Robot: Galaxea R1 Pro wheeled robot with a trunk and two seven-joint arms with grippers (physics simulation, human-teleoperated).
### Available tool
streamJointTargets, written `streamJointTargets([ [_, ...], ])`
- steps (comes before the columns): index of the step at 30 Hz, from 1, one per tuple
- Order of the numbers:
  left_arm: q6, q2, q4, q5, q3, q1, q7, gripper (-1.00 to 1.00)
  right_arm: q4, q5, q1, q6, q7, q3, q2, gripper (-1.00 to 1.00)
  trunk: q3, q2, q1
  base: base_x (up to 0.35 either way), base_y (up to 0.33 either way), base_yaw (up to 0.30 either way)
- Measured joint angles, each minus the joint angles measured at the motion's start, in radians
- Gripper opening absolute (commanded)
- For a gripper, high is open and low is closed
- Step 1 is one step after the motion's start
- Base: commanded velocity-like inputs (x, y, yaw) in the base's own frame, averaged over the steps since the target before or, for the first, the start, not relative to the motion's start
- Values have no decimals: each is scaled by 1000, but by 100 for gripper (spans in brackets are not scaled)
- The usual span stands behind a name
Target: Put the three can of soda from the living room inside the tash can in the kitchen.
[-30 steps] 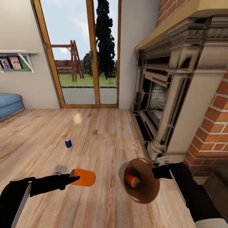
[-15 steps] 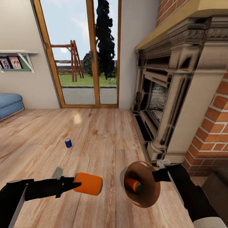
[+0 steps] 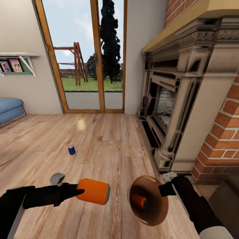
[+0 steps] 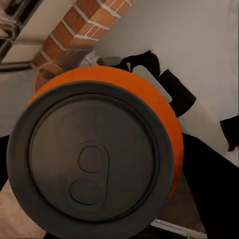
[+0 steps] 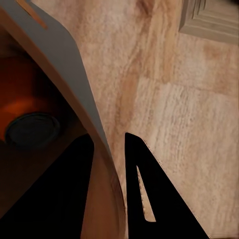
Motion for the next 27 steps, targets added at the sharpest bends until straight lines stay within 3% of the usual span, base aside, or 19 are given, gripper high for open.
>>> streamJointTargets([
  [1, 1, 0, 0, 16, 0, 0, 0, -100, 2, -4, 0, 0, 0, 3, 0, -100, 0, 0, 0, 0, 0, 0],
  [2, 2, 0, 0, 54, 0, -1, 0, -100, 7, -8, 0, 1, -2, 8, 1, -100, 0, 0, 0, 0, 0, 0],
  [5, 14, -2, 0, 81, 0, -3, 0, -100, 11, 1, 0, 0, -4, 13, 8, -100, 0, 0, 0, 0, 0, 0],
  [13, 21, -21, 2, 93, -8, -6, 0, -100, 21, -2, -2, 0, -9, 18, 34, -100, 0, 0, 0, 0, 0, 0],
  [19, 20, -96, 3, 85, -11, -23, 4, -100, 24, 1, -6, 0, -65, 34, 65, -100, 0, 0, 0, 0, 0, 0],
  [22, 20, -130, 3, 84, -24, -34, 47, -100, 29, -12, -9, 1, -69, 36, 73, -100, 0, 0, 0, 0, 0, 0],
  [27, 19, -171, 6, 83, -127, -44, 125, -100, 53, -1, -14, 1, -74, 44, 92, -100, 0, 0, 0, 0, 0, 0],
])
